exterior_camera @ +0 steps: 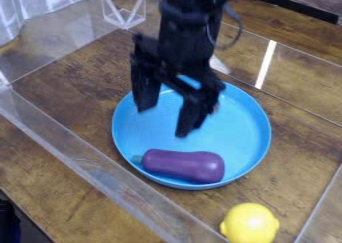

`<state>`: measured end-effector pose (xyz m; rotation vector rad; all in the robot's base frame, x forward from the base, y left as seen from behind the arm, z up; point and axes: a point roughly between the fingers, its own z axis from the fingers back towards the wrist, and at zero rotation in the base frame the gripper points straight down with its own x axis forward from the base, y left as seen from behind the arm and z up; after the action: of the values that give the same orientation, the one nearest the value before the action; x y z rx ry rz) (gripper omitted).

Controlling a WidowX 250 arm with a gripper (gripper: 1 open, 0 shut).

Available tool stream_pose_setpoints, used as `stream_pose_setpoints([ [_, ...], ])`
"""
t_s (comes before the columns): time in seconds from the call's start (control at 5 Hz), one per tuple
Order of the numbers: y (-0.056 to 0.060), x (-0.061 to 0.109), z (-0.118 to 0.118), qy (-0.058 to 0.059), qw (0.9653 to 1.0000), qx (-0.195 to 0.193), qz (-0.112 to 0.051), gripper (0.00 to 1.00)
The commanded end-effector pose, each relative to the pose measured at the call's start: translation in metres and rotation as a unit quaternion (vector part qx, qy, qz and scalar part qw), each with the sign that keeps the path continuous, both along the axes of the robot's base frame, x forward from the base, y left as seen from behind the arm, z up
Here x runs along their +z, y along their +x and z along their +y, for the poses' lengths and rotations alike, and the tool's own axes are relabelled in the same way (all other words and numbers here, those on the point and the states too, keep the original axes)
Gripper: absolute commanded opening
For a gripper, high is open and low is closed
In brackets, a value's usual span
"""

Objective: Move the carrot to the right side

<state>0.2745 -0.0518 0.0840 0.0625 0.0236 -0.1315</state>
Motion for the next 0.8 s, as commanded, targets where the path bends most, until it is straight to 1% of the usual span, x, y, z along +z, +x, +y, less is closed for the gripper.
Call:
stream_pose_setpoints([
  [0.0, -0.006, -0.008, -0.020, -0.009, 0.9992, -0.009, -0.038, 1.00],
  [0.2, -0.014, -0.035, -0.036, -0.008, 0.9988, -0.016, -0.046, 1.00],
  [0.4, -0.017, -0.055, -0.053, -0.013, 0.9981, -0.023, -0.055, 1.00],
  [0.6, -0.020, -0.062, -0.072, -0.018, 0.9971, -0.043, -0.060, 1.00],
])
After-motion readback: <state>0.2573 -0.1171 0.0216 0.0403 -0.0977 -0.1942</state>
